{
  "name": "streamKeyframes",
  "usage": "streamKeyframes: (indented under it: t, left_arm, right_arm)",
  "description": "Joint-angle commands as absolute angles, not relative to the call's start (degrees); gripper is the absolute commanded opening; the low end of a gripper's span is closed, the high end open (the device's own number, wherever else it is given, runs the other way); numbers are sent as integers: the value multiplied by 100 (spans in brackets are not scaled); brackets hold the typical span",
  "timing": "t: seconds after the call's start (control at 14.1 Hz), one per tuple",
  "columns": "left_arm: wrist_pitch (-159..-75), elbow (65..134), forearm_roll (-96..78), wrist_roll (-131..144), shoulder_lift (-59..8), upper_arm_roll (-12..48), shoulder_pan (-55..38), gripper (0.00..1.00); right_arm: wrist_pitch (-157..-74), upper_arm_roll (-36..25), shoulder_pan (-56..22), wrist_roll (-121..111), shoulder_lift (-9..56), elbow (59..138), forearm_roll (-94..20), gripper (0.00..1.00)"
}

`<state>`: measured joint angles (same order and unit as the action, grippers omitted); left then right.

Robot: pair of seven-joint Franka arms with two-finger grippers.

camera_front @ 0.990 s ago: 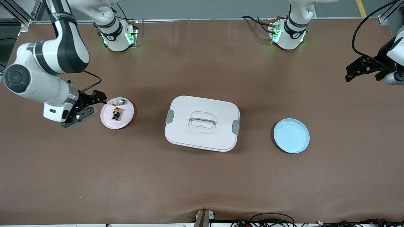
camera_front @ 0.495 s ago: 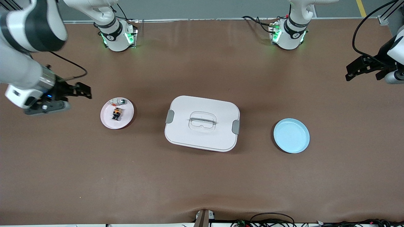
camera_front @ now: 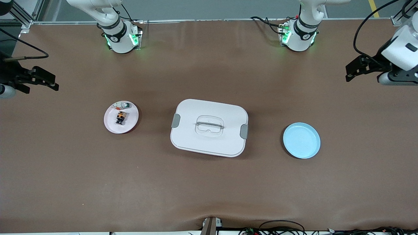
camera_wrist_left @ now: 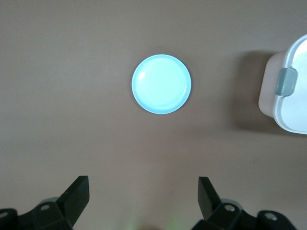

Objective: Transfer orange switch to right arm and place

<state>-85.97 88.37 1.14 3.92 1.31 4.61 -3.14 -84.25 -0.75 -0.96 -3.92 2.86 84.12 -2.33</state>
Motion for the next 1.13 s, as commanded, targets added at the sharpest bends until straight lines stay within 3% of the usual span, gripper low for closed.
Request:
streamKeyframes:
  t: [0.0,0.35,1.06]
  left_arm:
    - [-8543,8956,123,317,281,492,-264,100]
    - [-8517,9150,70,0,527,475,-229,100]
    - [-8411,9150,62,105,554,448,-123,100]
  right_arm:
    - [-8271,18,-149,-220,430,8288,-105,100]
    - [-7709,18,-176,192,413,8200,-184,100]
    - [-7778,18,-491,325,387,8200,518,100]
